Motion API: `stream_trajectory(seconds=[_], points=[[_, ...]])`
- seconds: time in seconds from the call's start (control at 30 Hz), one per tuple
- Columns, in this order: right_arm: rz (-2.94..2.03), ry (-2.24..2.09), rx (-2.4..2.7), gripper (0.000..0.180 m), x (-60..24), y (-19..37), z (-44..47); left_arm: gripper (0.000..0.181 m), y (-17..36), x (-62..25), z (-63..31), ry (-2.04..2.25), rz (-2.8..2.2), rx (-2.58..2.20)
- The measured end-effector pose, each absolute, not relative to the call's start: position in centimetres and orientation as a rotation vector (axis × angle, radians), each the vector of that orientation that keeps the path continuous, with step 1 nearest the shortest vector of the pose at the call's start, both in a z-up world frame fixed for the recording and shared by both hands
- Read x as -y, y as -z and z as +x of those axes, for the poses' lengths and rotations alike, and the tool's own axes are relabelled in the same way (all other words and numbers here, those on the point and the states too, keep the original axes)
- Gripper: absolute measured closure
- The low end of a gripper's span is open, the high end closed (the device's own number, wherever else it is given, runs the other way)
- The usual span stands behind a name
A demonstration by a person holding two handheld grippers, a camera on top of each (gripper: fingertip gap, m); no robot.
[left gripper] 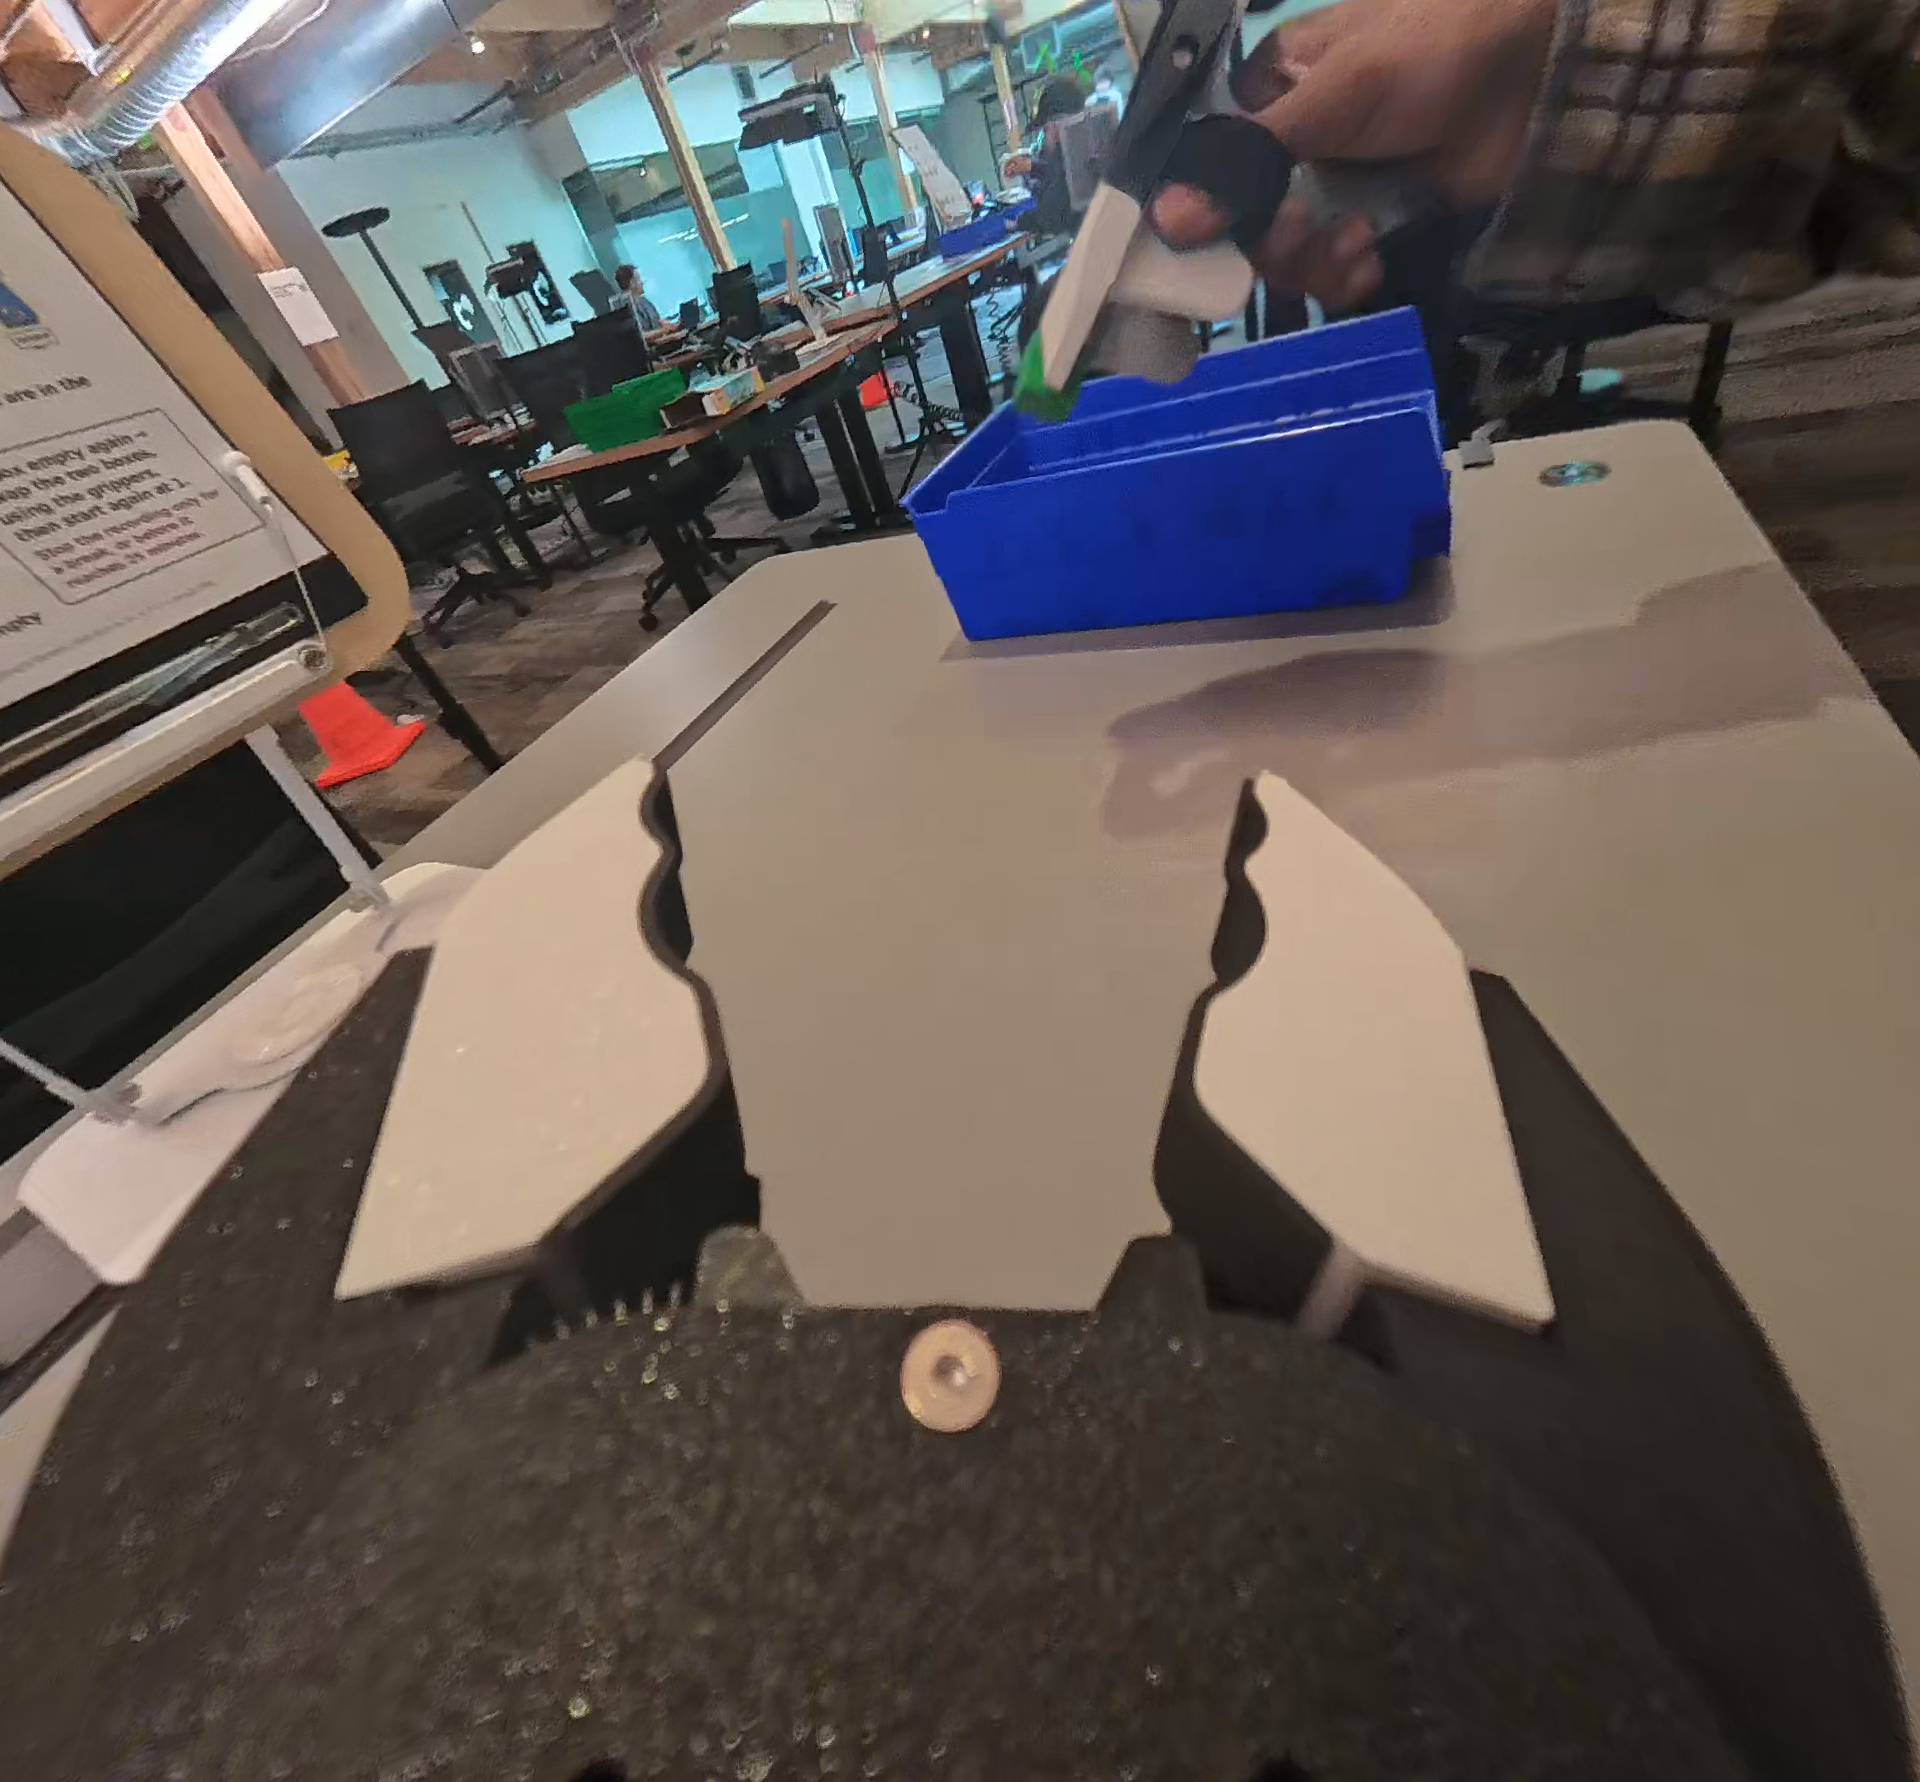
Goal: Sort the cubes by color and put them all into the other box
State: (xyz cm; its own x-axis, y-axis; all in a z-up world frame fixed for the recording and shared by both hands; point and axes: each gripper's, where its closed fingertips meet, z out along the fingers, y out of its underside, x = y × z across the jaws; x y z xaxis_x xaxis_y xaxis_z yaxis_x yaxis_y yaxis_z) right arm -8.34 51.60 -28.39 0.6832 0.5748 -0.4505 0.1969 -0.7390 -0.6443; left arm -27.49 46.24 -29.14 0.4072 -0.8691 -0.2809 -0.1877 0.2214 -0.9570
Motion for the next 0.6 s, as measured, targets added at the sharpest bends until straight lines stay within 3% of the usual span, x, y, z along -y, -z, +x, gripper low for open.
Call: stream_trajectory(seconds=[0.1,0.2,0.37,0.6], points=[[-2.58,-0.283,0.517,0.157,-51.9,30.9,5.6,0.08,29.7,-45.7,-26.7,0.66,-1.277,-1.101],[-2.786,-0.178,0.397,0.157,-49.7,34.4,13.1,0.085,30.7,-45.4,-25.8,0.644,-1.278,-1.142],[-2.923,-0.202,0.339,0.157,-47.8,39.0,16.7,0.1,32.2,-45.1,-24.7,0.543,-1.25,-1.217],[-2.929,-0.179,0.342,0.156,-49.2,40.1,17.8,0.11,32.6,-45.4,-24.6,0.564,-1.265,-1.199]])
